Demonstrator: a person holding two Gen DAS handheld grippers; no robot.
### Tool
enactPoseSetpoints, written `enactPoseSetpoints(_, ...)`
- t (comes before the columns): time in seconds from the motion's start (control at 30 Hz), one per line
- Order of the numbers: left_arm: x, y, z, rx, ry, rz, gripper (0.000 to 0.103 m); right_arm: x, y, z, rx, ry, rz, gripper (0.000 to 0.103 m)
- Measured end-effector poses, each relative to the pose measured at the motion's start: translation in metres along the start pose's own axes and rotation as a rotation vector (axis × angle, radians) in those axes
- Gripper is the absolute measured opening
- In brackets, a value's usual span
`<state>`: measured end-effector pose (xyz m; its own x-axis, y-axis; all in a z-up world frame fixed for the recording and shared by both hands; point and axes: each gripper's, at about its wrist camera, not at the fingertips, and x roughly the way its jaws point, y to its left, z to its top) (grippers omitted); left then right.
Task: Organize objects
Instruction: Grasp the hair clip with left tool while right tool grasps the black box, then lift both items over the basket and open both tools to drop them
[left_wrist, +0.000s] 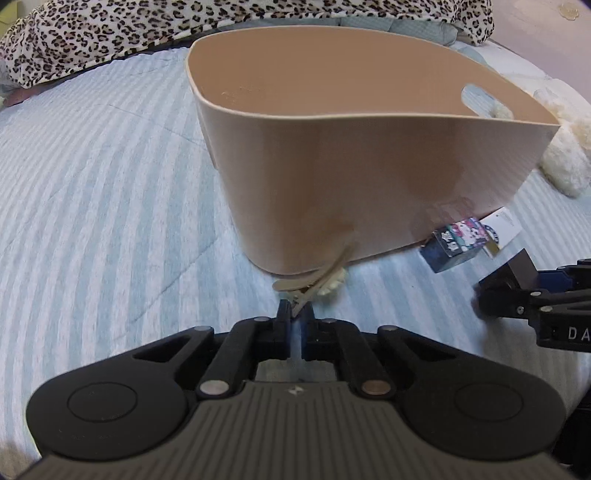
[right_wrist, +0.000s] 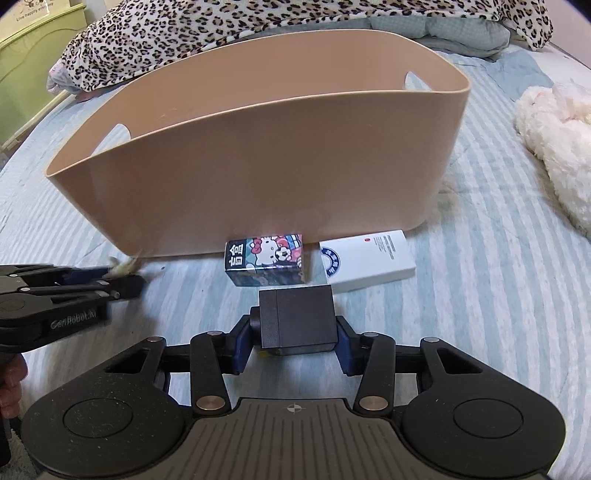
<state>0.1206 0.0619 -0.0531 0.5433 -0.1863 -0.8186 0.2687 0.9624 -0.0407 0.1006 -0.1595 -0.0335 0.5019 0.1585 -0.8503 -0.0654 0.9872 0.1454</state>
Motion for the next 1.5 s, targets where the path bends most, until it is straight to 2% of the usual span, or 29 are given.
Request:
enactPoseSetpoints(0.47, -0.016, -0.008, -0.005, 0.036, -0.020, 0.010, 0.003, -0.027, -0.014, -0.005, 0.026, -0.051, 0.013, 0.042)
enactPoseSetpoints(0.7, -0.025, -0.015, -0.005, 0.042, -0.054, 0.019, 0.003, -0.039, -0.015, -0.004, 0.029, -0.078, 0.022, 0.042)
enactPoseSetpoints(0.87, -0.047, -0.014, -0.002, 0.042, -0.097, 0.010, 0.003, -0.051, -0.018, -0.001, 0.037, -0.103, 0.035, 0.042)
enactPoseSetpoints(1.17, -0.091, -0.021, 0.020, 0.049, -0.203, -0.010, 0.003, -0.085, -0.017, 0.018, 0.015, -0.199, 0.059, 0.042)
enactPoseSetpoints(1.33, -0.112, -0.026, 0.045, 0.058, -0.282, -0.008, 0.003, -0.100, -0.020, 0.042, 0.008, -0.268, 0.062, 0.042)
enactPoseSetpoints(1.5, -0.112, -0.031, 0.076, 0.056, -0.328, 0.017, 0.003, -0.104, -0.025, 0.069, 0.002, -0.322, 0.053, 0.042)
